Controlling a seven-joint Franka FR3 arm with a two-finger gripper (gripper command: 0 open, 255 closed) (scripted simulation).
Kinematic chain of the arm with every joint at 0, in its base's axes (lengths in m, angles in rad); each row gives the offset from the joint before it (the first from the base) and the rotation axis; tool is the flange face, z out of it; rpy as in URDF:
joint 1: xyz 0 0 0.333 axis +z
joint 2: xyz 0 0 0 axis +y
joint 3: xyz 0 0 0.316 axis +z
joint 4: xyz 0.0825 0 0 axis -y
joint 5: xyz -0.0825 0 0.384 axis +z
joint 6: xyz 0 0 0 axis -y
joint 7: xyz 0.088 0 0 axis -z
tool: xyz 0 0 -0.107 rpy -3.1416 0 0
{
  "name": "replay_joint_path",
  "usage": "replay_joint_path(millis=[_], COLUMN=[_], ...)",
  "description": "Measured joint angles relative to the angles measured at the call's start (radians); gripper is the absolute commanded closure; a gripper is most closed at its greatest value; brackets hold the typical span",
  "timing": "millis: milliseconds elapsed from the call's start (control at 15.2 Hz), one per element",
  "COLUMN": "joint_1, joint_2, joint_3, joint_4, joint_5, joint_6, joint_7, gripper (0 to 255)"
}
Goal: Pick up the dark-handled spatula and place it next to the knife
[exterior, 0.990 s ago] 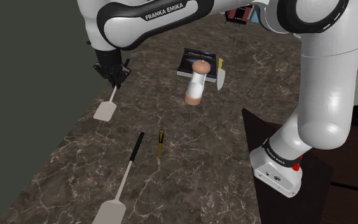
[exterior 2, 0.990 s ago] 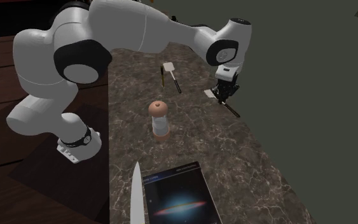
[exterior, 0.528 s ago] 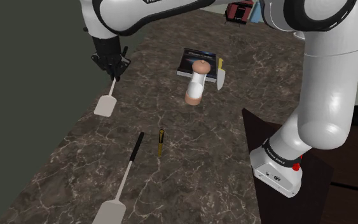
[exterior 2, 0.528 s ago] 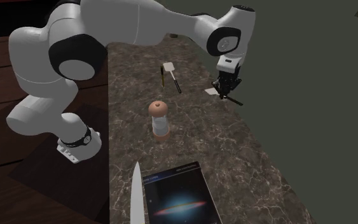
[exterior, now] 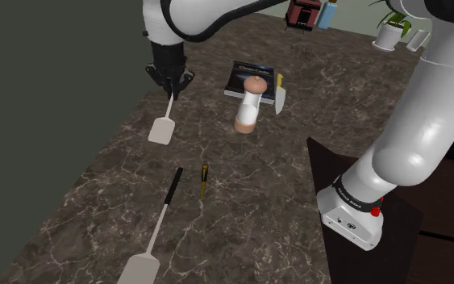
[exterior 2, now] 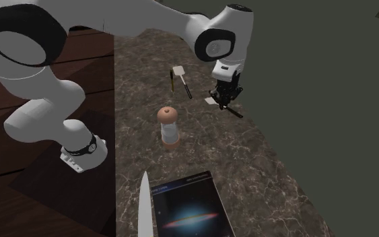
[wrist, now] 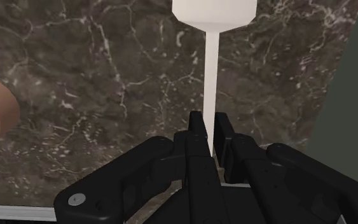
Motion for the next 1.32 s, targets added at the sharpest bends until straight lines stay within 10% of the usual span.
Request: replay_joint_path(millis=[528, 1320], joint_1=[-0.121, -0.132], joint_2=[-0.331, -0.763], joint_3=[-0.025, -0.223], joint_4=[-0.374, -0.788], joint_5=[0.196, 0.364], joint_6=[0.114, 0.128], joint_7=[-0.206, -0.536], gripper=[255, 255])
